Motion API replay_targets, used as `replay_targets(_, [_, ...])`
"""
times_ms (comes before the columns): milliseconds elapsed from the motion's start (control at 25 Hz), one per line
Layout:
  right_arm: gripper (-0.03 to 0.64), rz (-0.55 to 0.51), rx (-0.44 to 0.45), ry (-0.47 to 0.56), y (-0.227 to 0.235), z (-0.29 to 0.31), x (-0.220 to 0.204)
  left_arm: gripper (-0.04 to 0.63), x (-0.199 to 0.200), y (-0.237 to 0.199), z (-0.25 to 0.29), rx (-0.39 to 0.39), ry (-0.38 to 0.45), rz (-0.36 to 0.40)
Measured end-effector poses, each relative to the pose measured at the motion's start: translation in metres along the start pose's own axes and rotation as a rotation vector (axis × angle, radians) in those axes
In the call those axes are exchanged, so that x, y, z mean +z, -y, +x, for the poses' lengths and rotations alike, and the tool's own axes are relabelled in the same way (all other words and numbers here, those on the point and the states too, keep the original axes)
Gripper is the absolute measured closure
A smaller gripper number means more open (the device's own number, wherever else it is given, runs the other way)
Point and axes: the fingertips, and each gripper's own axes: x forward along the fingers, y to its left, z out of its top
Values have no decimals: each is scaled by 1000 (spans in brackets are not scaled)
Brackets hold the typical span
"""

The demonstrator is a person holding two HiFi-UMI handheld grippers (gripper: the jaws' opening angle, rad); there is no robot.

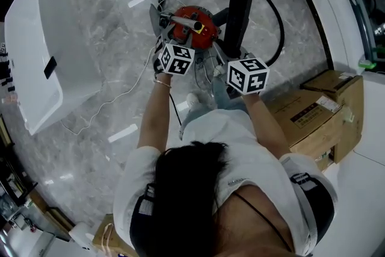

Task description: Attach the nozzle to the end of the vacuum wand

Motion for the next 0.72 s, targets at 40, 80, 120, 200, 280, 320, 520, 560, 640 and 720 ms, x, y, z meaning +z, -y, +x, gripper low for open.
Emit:
replay_targets(40, [571, 1, 2, -6, 2, 3, 0, 370, 1, 0, 3, -5, -2, 10])
replay_targets(80, [571, 1, 6, -12, 3, 6, 0, 370, 2, 1, 5, -9, -2, 26])
replay_targets(120, [571, 0, 11, -17, 4, 9, 0, 370, 3, 2, 8, -13, 0, 46])
replay_targets(200, [571, -6, 25, -31, 5, 16, -1, 370, 4, 3, 15, -21, 4, 85])
replay_targets(280, [571, -10, 38, -45, 5, 23, -4, 370, 3, 0, 22, -29, 1, 101])
replay_targets(320, [571, -9, 42, -49, 5, 26, -4, 370, 3, -2, 26, -34, -3, 105])
replay_targets(520, [571, 0, 58, -59, 5, 34, -1, 370, 9, -2, 36, -85, 20, 205])
replay_targets(560, [571, -1, 58, -64, 6, 35, -1, 370, 10, -1, 37, -94, 30, 222])
replay_targets(640, [571, 0, 61, -69, 8, 36, -2, 370, 11, 1, 39, -116, 43, 247])
replay_targets(720, [571, 2, 67, -67, 9, 37, -2, 370, 11, 5, 42, -139, 42, 306])
